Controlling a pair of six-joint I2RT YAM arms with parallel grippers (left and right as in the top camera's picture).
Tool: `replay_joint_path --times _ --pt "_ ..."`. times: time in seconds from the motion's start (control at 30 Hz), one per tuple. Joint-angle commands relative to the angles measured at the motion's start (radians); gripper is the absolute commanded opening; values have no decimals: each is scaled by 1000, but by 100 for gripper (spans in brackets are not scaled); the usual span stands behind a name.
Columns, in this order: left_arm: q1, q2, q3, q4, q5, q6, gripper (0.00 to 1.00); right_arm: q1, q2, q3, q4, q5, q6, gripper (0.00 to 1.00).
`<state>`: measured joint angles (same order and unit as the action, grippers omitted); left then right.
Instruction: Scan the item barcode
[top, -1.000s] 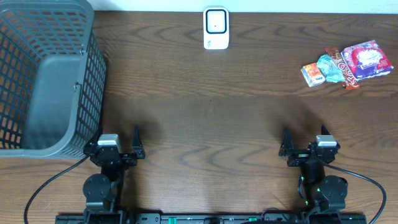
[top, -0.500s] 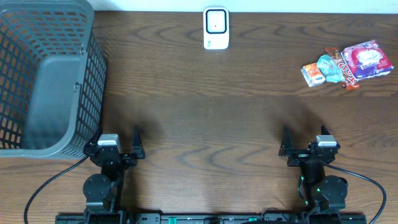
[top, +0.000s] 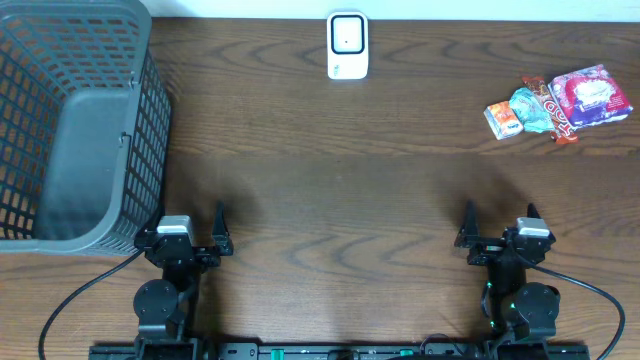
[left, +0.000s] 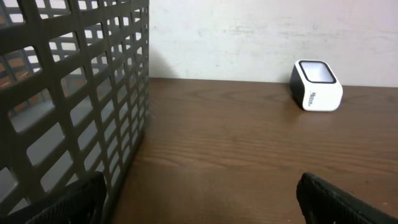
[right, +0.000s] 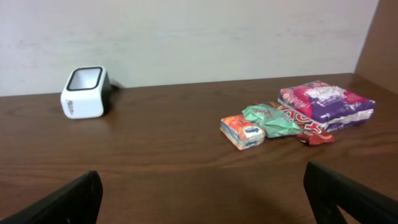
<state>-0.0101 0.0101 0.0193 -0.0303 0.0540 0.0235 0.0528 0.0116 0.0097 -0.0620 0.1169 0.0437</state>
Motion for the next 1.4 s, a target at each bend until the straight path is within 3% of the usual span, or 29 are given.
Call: replay_joint_path --times 0.0,1.37 --pt "5 -6 -15 -40 -3 6 98 -6 -6 -4 3 31 -8 99" --pt "5 -6 -15 -40 -3 6 98 -6 -6 -4 -12 -100 -7 99"
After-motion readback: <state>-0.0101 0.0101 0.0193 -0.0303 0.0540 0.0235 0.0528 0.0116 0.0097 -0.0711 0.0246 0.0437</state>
